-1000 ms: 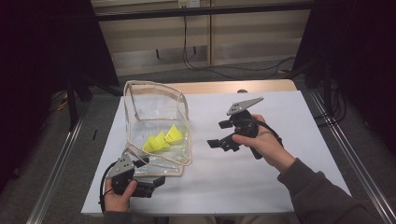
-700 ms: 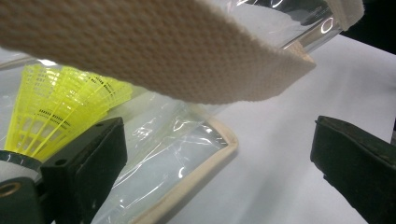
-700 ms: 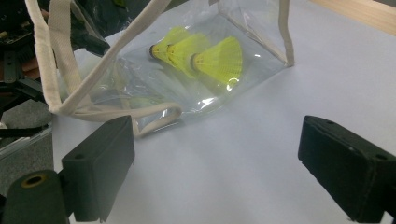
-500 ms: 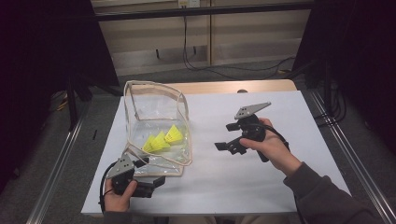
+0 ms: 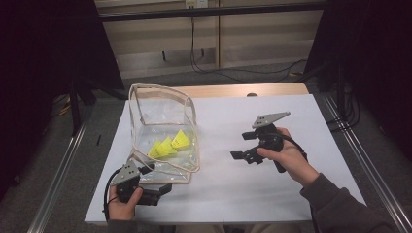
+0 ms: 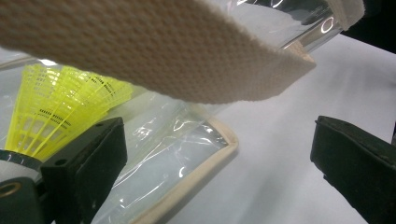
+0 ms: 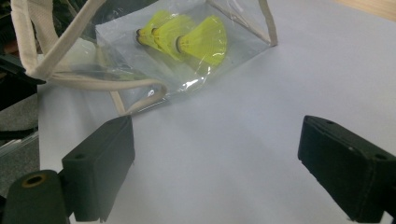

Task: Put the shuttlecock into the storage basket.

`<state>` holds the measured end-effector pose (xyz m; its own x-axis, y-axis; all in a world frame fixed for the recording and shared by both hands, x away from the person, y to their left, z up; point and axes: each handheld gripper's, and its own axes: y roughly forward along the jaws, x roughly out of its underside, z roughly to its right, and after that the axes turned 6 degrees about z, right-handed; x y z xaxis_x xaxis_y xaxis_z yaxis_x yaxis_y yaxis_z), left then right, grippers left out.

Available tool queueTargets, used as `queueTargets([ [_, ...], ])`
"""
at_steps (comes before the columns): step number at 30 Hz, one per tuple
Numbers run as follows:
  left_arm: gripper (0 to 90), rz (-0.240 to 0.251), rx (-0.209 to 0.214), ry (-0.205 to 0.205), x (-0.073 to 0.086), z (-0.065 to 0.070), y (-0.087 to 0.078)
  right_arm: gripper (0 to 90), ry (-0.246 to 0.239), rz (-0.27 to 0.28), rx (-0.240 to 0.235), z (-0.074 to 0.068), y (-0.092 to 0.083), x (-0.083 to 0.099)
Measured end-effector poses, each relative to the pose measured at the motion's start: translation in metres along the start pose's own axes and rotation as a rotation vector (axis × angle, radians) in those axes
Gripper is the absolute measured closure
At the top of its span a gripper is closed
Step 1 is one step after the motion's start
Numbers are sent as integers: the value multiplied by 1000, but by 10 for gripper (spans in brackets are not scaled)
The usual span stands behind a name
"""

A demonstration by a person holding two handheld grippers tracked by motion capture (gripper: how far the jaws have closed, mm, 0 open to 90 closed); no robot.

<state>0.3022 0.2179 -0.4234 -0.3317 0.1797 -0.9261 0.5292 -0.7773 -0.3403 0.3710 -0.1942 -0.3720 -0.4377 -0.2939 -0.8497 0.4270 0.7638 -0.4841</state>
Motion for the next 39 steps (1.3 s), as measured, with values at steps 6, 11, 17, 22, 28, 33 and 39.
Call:
queueTargets([
  [6, 37, -1, 1, 2, 0, 0, 0, 108, 3, -1, 6, 2, -3, 8],
  [11, 37, -1, -1, 2, 0, 0, 0, 108, 14, 3, 15, 5, -6, 13],
  [17, 38, 3, -1, 4, 0, 0, -1, 107, 6, 1, 32, 8, -10, 20],
  [22, 38, 3, -1, 3, 0, 0, 0, 107, 14, -3, 42, 11, -14, 29],
  [28, 38, 0, 1, 1, 0, 0, 0, 106, 23, 0, 49, 13, -18, 38],
  [33, 38, 1, 1, 1, 0, 0, 0, 106, 27, -4, 54, 15, -21, 44],
  [39, 38, 0, -1, 1, 0, 0, 0, 105, 28, -4, 64, 16, -25, 50],
])
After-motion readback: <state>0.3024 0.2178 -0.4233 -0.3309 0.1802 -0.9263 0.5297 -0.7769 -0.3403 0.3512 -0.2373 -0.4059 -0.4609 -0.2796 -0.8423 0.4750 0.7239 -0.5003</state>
